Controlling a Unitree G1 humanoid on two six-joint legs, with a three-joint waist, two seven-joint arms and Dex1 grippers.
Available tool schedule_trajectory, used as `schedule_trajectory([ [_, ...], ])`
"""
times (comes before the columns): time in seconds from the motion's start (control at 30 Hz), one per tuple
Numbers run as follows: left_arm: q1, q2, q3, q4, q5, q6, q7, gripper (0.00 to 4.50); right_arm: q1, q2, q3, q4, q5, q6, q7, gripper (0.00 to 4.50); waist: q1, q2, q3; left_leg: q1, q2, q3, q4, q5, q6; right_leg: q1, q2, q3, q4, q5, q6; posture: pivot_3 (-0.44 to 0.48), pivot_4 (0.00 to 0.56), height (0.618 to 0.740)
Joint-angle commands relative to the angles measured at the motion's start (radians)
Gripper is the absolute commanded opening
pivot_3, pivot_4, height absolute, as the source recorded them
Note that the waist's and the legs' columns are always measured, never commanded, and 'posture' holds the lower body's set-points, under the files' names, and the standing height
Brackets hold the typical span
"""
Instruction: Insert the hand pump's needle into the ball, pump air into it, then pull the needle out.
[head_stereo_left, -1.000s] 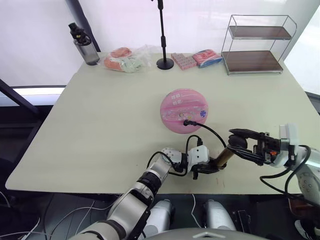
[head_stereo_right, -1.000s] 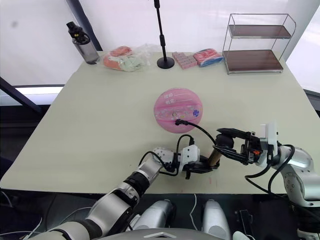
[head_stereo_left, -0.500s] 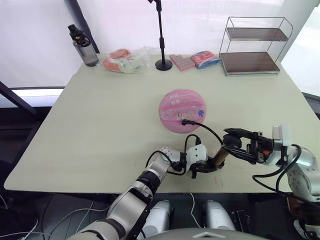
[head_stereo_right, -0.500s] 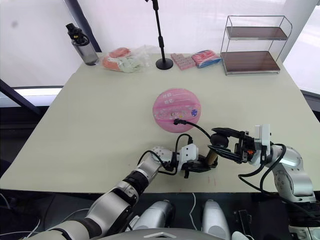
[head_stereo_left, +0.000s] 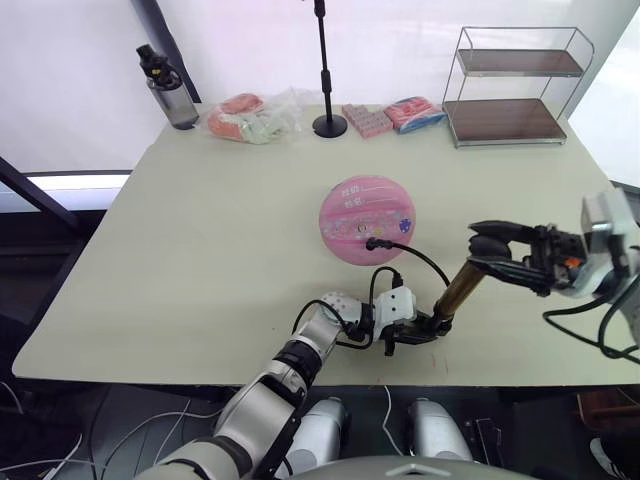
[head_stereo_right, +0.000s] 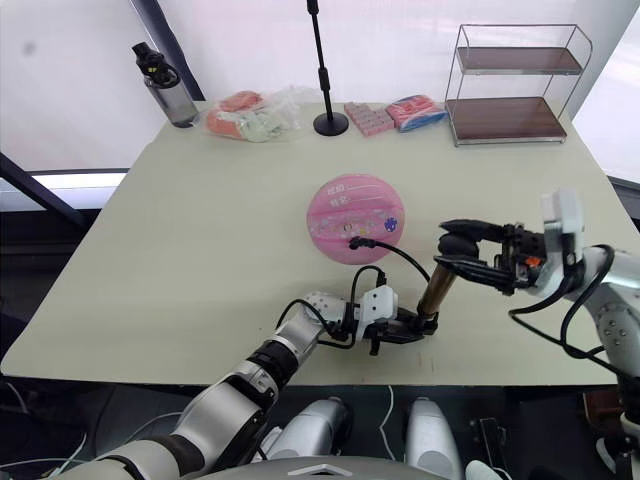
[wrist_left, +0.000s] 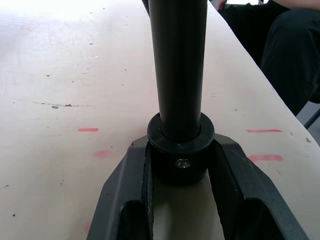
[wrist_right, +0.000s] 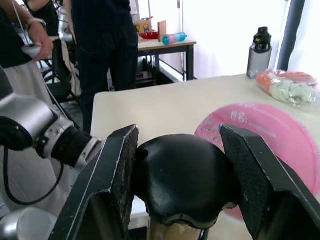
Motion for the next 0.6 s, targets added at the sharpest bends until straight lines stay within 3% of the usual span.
schedule_trajectory([
  [0.03, 0.031, 0.030, -0.012, 0.059, 0.034, 0.021, -0.007, 1.09, -0.083, -0.050, -0.131, -0.037, 0.070, 0.031, -0.039, 2.10, 0.000, 0.000, 0.000, 0.000, 0.000, 0.000, 0.000, 0.000, 0.000, 0.000, 0.000, 0.000, 0.000, 0.000, 0.000, 0.000, 0.150, 0.736],
  [0.33, 0.039, 0.025, -0.008, 0.056, 0.034, 0.022, -0.009, 1.09, -0.204, -0.136, -0.192, -0.026, 0.175, 0.169, -0.068, 2.10, 0.002, -0.001, 0.001, -0.002, 0.000, 0.000, 0.000, 0.000, 0.000, -0.001, -0.004, -0.001, 0.000, 0.000, 0.000, 0.000, 0.150, 0.736],
  [0.6, 0.046, 0.026, -0.009, 0.047, 0.039, 0.016, -0.006, 1.09, -0.100, -0.075, -0.135, -0.079, 0.083, 0.125, -0.051, 2.10, 0.001, -0.001, 0.001, -0.001, 0.000, 0.000, 0.000, 0.000, 0.000, -0.001, -0.005, -0.001, -0.001, 0.000, 0.000, 0.000, 0.150, 0.736],
])
